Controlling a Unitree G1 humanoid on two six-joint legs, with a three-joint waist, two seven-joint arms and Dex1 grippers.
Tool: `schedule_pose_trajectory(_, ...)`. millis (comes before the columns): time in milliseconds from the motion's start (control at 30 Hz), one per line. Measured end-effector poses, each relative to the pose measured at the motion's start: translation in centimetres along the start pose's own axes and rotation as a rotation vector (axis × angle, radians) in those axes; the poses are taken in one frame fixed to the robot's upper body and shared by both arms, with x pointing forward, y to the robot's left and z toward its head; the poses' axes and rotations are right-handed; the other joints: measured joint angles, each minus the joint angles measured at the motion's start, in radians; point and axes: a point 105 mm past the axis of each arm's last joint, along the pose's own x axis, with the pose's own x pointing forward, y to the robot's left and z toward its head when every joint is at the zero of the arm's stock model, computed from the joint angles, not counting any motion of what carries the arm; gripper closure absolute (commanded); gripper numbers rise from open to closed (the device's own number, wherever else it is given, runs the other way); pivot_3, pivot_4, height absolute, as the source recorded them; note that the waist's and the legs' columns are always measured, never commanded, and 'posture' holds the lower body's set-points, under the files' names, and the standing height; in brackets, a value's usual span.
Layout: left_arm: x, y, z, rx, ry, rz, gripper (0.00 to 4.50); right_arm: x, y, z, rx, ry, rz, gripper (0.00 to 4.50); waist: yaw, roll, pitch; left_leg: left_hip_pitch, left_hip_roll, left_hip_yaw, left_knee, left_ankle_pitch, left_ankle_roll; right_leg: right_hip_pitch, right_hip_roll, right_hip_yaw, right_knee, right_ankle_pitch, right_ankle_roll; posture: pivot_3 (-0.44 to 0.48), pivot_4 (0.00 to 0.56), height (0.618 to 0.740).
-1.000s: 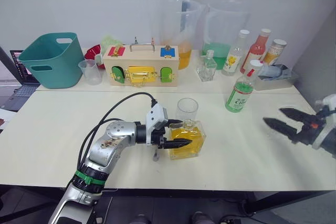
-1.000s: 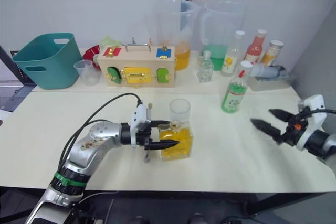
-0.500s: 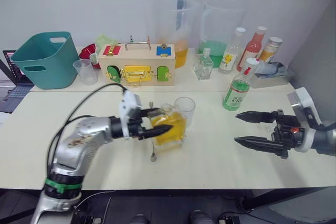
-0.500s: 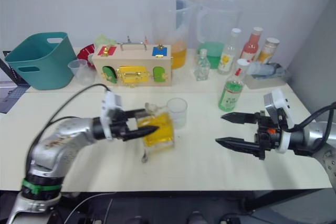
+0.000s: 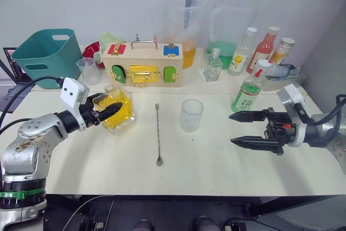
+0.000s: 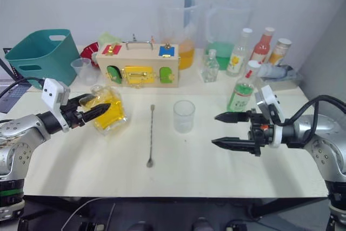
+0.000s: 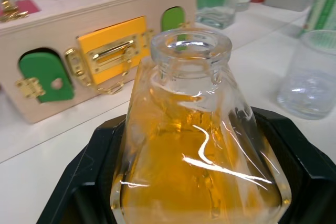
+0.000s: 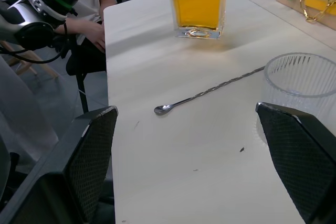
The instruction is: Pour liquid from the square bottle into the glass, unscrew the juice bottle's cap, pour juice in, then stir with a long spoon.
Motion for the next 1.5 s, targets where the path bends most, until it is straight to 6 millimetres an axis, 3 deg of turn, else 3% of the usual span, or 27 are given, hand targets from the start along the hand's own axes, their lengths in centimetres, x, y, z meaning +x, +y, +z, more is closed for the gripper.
schedule_pose_trajectory(267, 1.0, -0.3, -0.7, -0.037, -0.010, -0.005, 1.70, 0.2, 0.8, -0.3, -0.008, 0.003, -0.011, 0.02, 0.009, 0.000, 0.000, -0.002, 0.000, 0.000, 0.000, 0.000, 0.000, -0.002, 0.000, 0.000, 0.001, 0.001, 0.000, 0.000, 0.150, 0.740)
schedule_pose_trajectory(433, 2.0, -0.4, 0.5, -0.039, -0.051, -0.005, 1.70, -0.1, 1.2, -0.5, -0.001, -0.008, -0.032, 0.02, 0.010, 0.000, 0.000, -0.002, 0.000, 0.000, 0.001, 0.000, 0.000, -0.001, 0.000, 0.000, 0.001, 0.001, 0.000, 0.000, 0.150, 0.740)
schedule_pose_trajectory(600, 4.3, -2.1, 1.8, -0.013, -0.079, -0.042, 1.70, 0.1, 1.6, -0.4, -0.005, -0.014, -0.040, 0.02, 0.009, -0.001, 0.000, -0.002, 0.000, 0.000, 0.003, 0.000, 0.000, -0.001, 0.000, 0.000, 0.002, 0.001, 0.000, 0.000, 0.150, 0.740)
schedule_pose_trajectory(933, 9.6, -6.2, 2.6, 0.352, -0.067, -0.101, 1.70, 0.1, 1.6, -0.4, -0.003, -0.036, -0.081, 0.02, 0.006, -0.001, 0.000, -0.002, -0.001, 0.000, 0.004, 0.000, 0.000, -0.001, 0.000, 0.000, 0.002, 0.002, 0.000, 0.000, 0.150, 0.740)
schedule_pose_trajectory(1233, 12.3, -6.8, 2.2, 0.549, -0.100, -0.102, 1.70, 0.2, 1.2, -0.5, -0.014, -0.044, -0.141, 0.02, 0.010, -0.001, 0.000, -0.003, -0.001, 0.000, 0.005, 0.000, 0.000, -0.001, 0.000, 0.000, 0.002, 0.002, 0.000, 0.000, 0.150, 0.740)
schedule_pose_trajectory(1500, 14.2, -9.5, 2.8, 0.727, -0.209, -0.158, 1.70, 0.6, 0.3, -0.7, -0.026, -0.035, -0.191, 0.02, 0.010, -0.001, 0.000, -0.004, -0.002, 0.000, 0.007, 0.000, 0.000, -0.001, -0.001, 0.000, 0.002, 0.002, 0.001, 0.000, 0.150, 0.740)
